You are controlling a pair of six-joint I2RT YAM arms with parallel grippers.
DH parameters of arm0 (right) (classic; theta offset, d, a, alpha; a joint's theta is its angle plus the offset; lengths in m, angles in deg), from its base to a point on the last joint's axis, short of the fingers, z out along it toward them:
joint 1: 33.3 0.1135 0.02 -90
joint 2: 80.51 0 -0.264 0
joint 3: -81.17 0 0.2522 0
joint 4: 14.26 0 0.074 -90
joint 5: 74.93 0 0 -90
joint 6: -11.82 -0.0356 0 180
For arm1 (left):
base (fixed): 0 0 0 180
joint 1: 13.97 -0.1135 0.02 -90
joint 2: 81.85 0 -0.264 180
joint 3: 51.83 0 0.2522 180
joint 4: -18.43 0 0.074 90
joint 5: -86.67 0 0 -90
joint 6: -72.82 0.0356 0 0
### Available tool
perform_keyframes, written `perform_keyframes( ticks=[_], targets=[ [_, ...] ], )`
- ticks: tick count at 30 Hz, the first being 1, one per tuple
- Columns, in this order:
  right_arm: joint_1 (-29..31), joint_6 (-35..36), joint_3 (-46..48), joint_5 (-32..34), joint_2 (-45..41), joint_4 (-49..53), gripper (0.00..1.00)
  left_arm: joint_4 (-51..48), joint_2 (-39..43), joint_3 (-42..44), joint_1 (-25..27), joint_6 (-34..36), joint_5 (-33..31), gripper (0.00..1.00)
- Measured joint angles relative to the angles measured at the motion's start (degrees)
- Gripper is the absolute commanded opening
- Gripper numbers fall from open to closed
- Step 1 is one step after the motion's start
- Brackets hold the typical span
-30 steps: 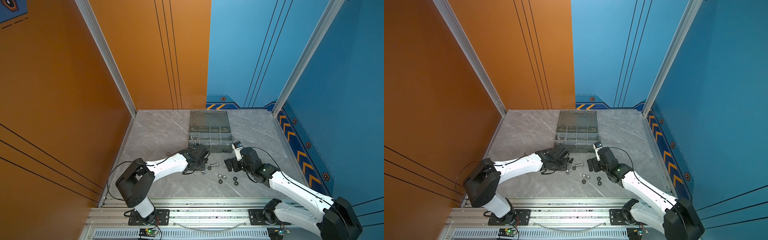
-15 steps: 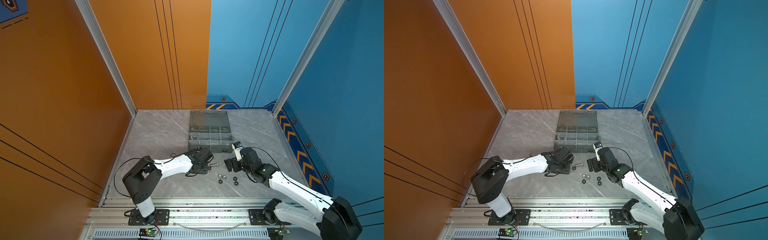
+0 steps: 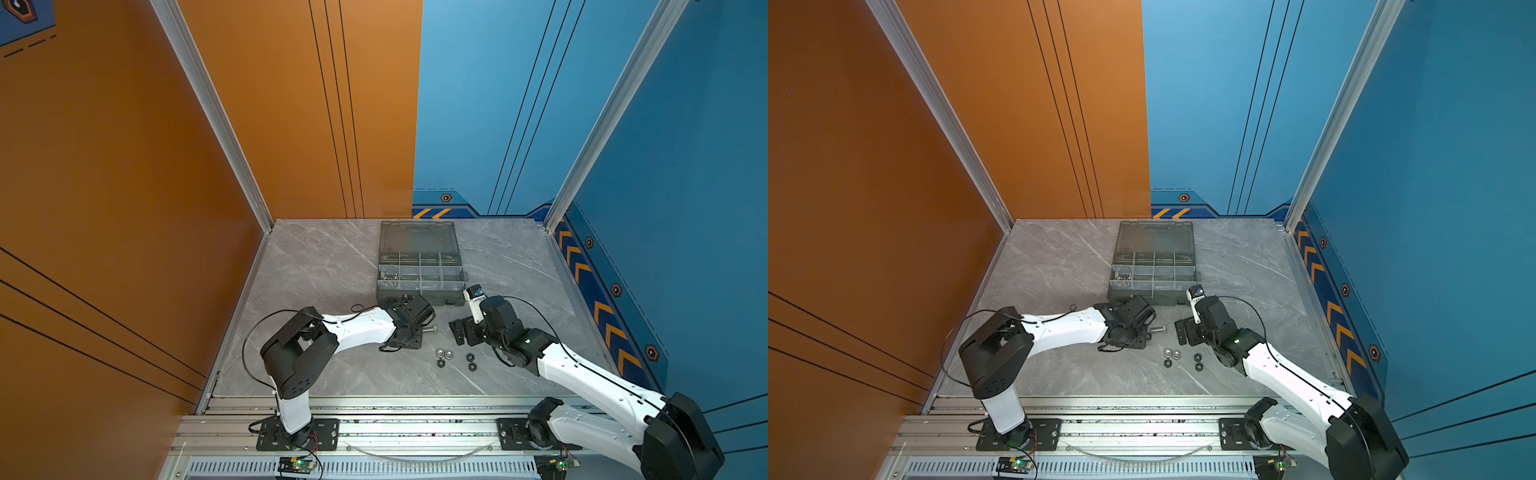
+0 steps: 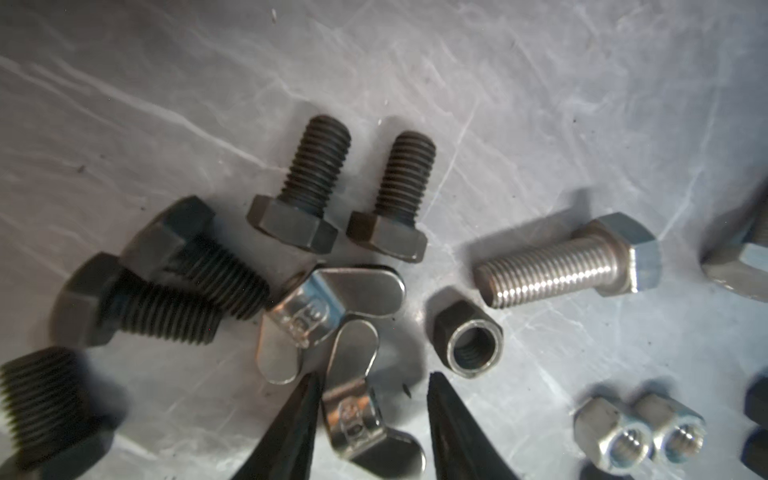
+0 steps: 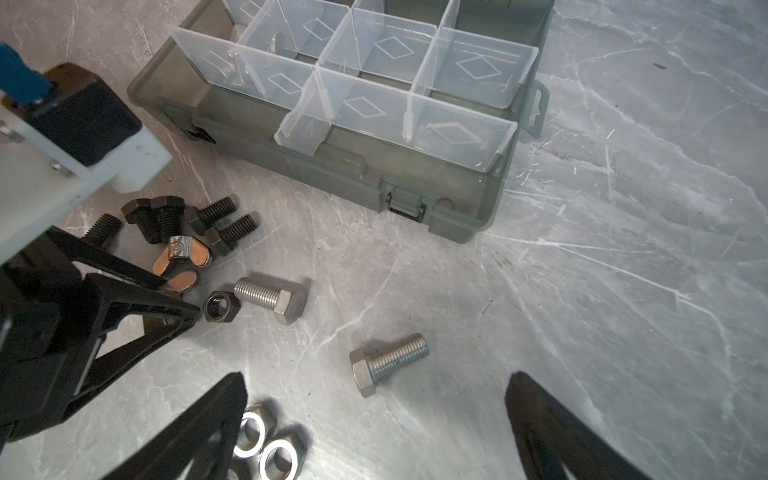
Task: Sort the screws and nuts into containers
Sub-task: 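Lower the left gripper onto another silver wing nut and close on it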
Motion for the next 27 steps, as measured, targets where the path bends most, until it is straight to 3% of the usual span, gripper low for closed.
perform_keyframes(
  ticks=[24,27],
  targets=[
    [0.00,0.00,0.09,0.00,-0.02,-0.02,1.00,-4.31,-1.18,-1.81,0.00,0.00,-0.92,0.26],
    [0.00,0.00,0.11,0.00,-0.02,-0.02,1.00,-4.50,-1.46,-2.14,0.00,0.31,-0.96,0.13]
  ],
)
